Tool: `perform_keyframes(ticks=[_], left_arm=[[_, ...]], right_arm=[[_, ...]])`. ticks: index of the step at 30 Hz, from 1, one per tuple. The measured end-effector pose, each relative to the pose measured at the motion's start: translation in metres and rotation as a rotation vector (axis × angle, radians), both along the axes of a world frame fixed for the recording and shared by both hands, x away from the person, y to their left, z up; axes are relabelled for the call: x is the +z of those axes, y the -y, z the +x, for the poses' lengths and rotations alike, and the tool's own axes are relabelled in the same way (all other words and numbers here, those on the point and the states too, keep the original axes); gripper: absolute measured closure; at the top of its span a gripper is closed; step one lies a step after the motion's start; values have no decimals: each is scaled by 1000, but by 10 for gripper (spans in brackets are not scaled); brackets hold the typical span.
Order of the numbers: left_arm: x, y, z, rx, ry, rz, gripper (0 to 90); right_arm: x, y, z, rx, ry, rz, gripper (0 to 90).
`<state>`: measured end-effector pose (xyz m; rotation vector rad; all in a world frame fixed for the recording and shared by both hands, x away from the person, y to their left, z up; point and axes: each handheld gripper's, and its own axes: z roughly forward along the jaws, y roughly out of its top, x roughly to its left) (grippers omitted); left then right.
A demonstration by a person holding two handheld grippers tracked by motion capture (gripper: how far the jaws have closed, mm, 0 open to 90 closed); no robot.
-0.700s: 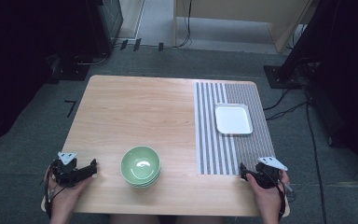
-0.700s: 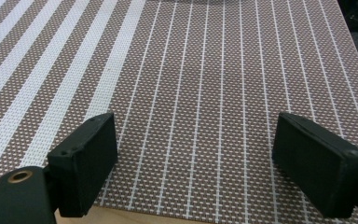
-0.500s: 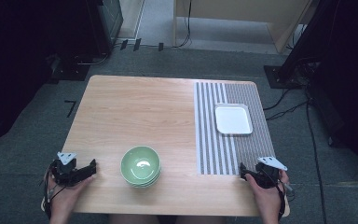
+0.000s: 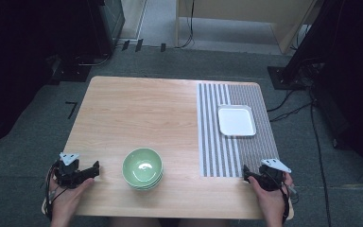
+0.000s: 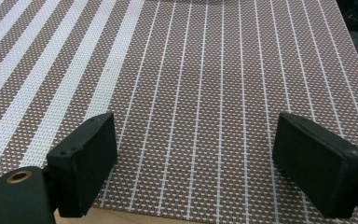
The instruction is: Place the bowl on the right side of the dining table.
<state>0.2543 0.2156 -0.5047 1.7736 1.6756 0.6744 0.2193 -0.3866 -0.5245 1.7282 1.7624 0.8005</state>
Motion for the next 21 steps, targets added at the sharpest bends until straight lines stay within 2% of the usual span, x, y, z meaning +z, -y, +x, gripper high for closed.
perform_keyframes(ticks=[5,7,8,10,14,15,17,19,21], left_arm=[[11,4,-4,-14,31,-58,97],[16,7,-6,-21,45,-56,108],[17,8,-7,-23,57,-52,146],[20,11,-8,-33,70,-55,146],[24,16,-10,-82,72,-111,147],[26,19,-11,-92,77,-112,157],[29,23,-11,-96,79,-116,244],[33,26,-13,-115,98,-136,251],[37,29,-15,-122,118,-135,253]], right_arm=[[0,0,0,0,0,0,139],[0,0,0,0,0,0,139],[0,0,0,0,0,0,139],[0,0,0,0,0,0,139],[0,0,0,0,1,0,139],[0,0,0,0,0,0,140],[0,0,0,-1,1,1,140],[0,0,0,-1,1,1,140],[0,0,0,0,0,1,140]])
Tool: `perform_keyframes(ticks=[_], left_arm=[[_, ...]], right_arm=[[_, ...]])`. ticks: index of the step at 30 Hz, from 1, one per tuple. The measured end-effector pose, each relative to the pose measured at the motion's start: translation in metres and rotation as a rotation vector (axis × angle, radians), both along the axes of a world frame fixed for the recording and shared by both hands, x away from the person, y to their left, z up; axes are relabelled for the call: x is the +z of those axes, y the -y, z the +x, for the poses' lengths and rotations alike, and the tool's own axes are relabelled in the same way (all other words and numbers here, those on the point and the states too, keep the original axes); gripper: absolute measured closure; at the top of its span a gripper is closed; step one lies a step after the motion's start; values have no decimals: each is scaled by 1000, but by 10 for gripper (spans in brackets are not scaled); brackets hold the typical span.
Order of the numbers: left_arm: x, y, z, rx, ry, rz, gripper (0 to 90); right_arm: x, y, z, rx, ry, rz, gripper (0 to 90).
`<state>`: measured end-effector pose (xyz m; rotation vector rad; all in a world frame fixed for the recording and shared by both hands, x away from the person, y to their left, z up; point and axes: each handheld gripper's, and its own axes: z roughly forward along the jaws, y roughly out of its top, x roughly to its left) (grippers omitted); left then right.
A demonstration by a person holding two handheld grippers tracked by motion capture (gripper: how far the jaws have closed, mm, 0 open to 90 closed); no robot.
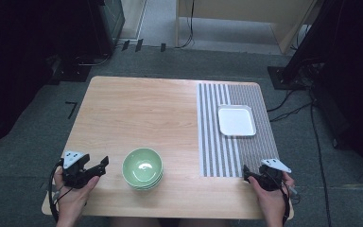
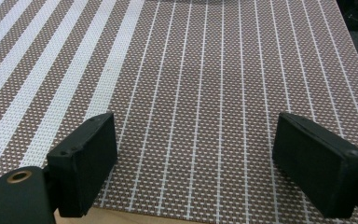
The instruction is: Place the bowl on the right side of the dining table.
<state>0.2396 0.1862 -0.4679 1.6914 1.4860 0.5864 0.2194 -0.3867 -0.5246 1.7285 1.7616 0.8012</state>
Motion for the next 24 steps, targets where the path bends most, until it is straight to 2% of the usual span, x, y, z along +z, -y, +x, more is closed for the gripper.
perform_keyframes(ticks=[8,9,11,14,20,22,24], left_arm=[[12,9,-6,-41,57,-55,270],[14,11,-7,-45,68,-72,264],[17,14,-9,-29,91,-68,247],[22,20,-12,-56,113,-77,228],[23,34,-14,-120,106,-76,245],[21,38,-15,-122,104,-75,270],[20,37,-15,-123,105,-76,270]], right_arm=[[0,0,0,0,0,0,140],[0,0,0,0,0,0,140],[0,0,0,-1,0,0,140],[0,0,0,-2,0,0,140],[0,0,-1,-5,5,0,158],[2,1,-3,-23,21,10,286],[2,2,-3,-24,25,15,284]])
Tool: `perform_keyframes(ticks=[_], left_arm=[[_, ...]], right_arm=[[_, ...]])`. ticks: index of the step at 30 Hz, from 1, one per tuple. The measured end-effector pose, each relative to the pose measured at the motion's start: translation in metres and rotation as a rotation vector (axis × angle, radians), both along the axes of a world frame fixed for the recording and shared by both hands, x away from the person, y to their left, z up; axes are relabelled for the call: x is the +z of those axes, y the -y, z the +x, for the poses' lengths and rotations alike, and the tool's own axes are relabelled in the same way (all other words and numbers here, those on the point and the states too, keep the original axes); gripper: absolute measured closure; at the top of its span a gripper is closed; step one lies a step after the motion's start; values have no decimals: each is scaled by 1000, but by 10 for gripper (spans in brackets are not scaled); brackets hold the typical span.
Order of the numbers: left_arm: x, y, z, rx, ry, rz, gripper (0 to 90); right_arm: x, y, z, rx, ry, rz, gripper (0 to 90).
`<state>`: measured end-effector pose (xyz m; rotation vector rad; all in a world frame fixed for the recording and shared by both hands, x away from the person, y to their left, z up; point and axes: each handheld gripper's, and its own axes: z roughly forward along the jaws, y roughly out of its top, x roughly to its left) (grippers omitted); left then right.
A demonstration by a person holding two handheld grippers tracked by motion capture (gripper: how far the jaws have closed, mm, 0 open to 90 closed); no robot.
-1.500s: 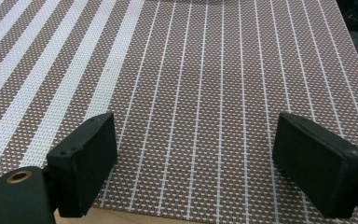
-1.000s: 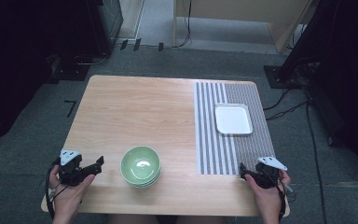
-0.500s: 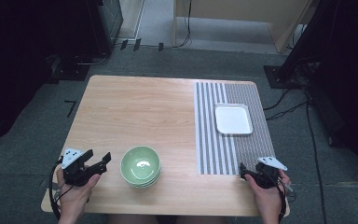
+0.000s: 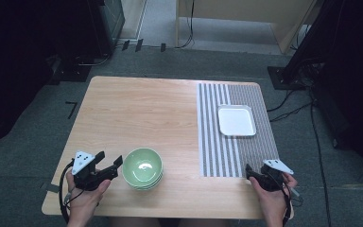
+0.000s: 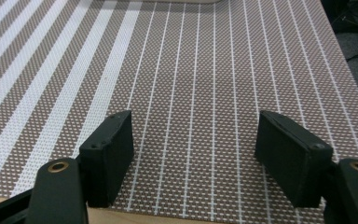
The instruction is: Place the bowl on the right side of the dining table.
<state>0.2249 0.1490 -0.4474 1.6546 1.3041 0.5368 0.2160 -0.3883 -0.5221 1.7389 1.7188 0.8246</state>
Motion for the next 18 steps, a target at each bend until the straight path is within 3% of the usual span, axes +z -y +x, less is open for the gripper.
perform_keyframes(ticks=[9,13,18], left_arm=[[3,3,-4,-37,23,-35,270],[2,8,-5,-67,22,-24,270],[-6,16,-5,-99,-2,-5,270]], right_arm=[[14,-9,-4,4,52,1,286],[19,-15,-3,24,64,-5,286],[33,-32,-5,65,111,22,311]])
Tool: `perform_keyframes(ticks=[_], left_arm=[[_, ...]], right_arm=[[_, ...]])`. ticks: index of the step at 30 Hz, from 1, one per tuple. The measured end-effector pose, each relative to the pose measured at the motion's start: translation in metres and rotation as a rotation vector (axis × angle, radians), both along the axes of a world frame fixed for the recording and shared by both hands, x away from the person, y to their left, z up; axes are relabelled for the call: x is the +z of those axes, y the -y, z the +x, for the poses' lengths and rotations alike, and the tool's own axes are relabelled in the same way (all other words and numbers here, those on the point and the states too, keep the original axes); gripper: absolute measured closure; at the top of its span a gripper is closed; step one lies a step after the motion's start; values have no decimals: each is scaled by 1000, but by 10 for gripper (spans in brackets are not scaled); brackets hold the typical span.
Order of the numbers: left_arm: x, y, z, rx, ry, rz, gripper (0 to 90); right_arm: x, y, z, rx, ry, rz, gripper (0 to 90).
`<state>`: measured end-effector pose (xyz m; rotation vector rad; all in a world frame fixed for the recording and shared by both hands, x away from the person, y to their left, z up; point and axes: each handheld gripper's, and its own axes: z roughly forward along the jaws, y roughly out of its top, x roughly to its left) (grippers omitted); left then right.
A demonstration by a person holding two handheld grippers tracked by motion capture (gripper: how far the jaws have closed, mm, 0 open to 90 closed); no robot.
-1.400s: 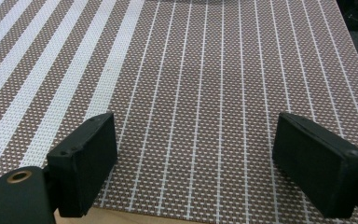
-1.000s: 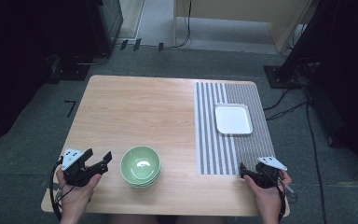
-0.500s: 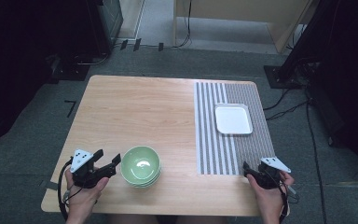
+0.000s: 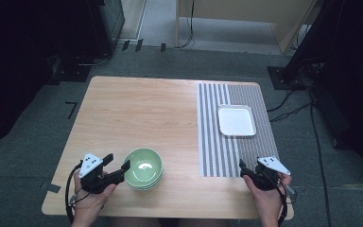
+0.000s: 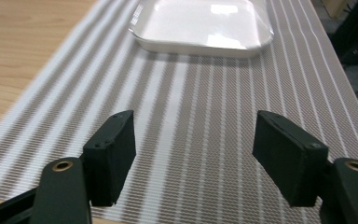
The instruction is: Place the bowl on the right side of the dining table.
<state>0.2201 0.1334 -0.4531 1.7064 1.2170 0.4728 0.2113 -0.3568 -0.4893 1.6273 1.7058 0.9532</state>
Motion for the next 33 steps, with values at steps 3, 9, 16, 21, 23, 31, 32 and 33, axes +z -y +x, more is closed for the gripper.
perform_keyframes(ticks=[3,9,16,21,23,31,32,33], left_arm=[[-6,3,1,-14,-21,16,271],[-17,11,-1,-37,-42,9,269],[-23,16,-1,-54,-59,5,268],[-28,20,2,-49,-90,10,270],[-29,20,3,-56,-108,-15,272],[-31,17,6,-63,-121,-42,271],[-31,17,6,-61,-118,-42,278],[-30,17,5,-62,-116,-39,296]], right_arm=[[5,-7,1,21,6,10,316],[22,-35,0,94,42,44,332],[38,-72,6,184,62,70,380],[44,-101,15,252,72,85,386],[47,-112,17,278,76,87,387],[54,-154,22,360,55,94,406],[55,-160,22,371,52,98,407],[56,-166,22,389,46,103,410]])
